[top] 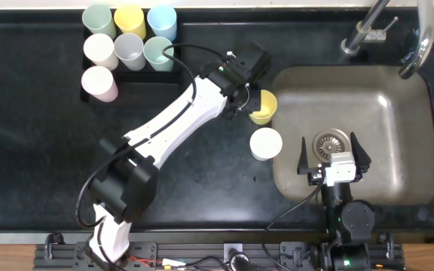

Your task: Store Cups

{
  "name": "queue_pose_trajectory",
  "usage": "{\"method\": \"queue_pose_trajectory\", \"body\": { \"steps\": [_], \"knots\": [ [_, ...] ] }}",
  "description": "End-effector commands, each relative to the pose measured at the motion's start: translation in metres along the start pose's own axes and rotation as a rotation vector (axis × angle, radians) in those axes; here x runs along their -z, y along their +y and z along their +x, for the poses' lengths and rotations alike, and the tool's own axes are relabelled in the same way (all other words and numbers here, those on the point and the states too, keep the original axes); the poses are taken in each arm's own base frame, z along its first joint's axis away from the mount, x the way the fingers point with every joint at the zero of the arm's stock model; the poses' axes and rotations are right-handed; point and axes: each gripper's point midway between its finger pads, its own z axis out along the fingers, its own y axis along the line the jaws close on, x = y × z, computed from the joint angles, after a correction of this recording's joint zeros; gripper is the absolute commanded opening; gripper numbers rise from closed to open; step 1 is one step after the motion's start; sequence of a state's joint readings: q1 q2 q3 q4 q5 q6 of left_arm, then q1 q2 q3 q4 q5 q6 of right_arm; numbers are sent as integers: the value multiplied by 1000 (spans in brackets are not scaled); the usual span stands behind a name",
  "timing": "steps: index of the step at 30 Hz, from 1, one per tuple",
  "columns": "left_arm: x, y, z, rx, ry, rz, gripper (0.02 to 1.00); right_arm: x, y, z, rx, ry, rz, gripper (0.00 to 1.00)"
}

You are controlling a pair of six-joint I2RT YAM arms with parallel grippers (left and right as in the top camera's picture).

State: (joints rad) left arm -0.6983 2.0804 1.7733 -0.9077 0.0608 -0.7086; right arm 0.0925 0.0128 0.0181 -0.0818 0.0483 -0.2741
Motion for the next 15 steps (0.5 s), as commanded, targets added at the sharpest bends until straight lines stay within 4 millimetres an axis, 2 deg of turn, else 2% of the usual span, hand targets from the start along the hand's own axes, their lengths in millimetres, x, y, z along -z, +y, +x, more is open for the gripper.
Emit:
{"method": "queue_pose_trajectory", "body": {
  "steps": [1,5,7,9,11,12,13,14,15],
  "knots": [
    [-6,-3,4,12,32,28,36,0,3,3,3,-4,-12,996],
    [-6,-2,2,16,26,30,36,0,3,3,3,-4,-12,998],
    [4,3,-5,53,3,26,36,0,3,3,3,-4,-12,998],
    [24,7,-16,87,-41,32,36,0,3,3,3,-4,-12,998],
    [66,20,-34,124,-126,43,36,0,3,3,3,-4,-12,998],
    [84,30,-41,148,-160,35,36,0,3,3,3,-4,-12,998],
    [117,56,-52,201,-215,12,36,0,3,3,3,-4,-12,998],
    [143,95,-58,298,-248,-41,36,0,3,3,3,-4,-12,998],
    [152,121,-60,352,-248,-82,36,0,3,3,3,-4,-12,998]
  ]
}}
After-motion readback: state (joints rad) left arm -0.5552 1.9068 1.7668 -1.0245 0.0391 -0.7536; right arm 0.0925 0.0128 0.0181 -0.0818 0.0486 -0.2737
